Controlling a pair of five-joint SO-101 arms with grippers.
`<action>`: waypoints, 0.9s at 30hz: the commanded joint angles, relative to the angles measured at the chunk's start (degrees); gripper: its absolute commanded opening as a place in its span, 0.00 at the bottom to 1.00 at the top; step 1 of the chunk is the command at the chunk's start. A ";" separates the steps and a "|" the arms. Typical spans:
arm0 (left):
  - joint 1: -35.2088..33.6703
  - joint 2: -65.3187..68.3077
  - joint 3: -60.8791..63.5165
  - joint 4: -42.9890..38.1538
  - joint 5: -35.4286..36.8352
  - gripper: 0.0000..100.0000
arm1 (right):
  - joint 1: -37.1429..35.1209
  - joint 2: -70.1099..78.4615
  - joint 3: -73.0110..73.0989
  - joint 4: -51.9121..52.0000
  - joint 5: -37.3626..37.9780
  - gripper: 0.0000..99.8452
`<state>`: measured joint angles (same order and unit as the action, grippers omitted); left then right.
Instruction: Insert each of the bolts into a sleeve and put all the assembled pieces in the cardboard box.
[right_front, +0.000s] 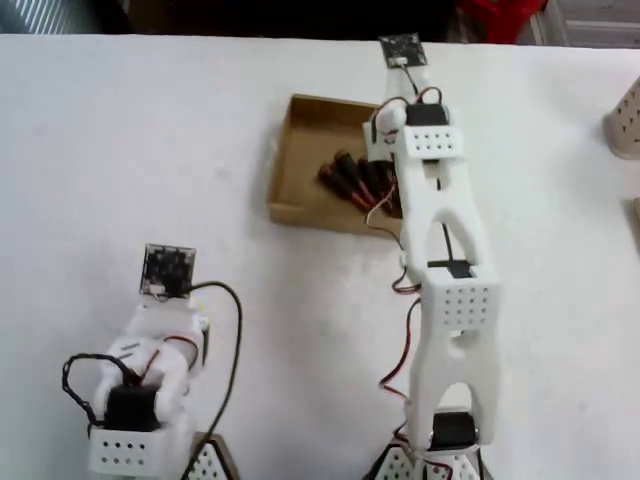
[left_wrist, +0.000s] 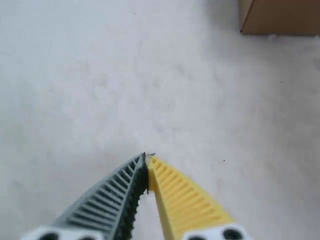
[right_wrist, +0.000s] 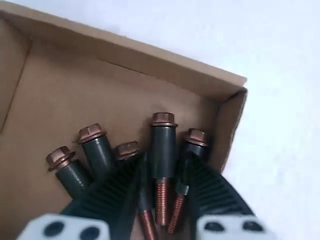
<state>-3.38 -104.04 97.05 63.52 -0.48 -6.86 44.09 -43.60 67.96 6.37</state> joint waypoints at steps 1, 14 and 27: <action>-0.66 -0.66 0.00 0.62 -0.53 0.02 | 1.27 -1.19 -6.07 5.14 0.44 0.02; -0.66 -0.66 0.00 0.62 -0.53 0.02 | 5.32 -1.19 -25.67 32.57 0.79 0.02; -0.66 -0.57 0.00 0.62 -0.53 0.02 | 11.91 -11.03 -20.22 33.54 0.62 0.01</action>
<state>-3.38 -104.04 97.05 63.52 -0.48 4.48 41.27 -67.16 98.64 6.37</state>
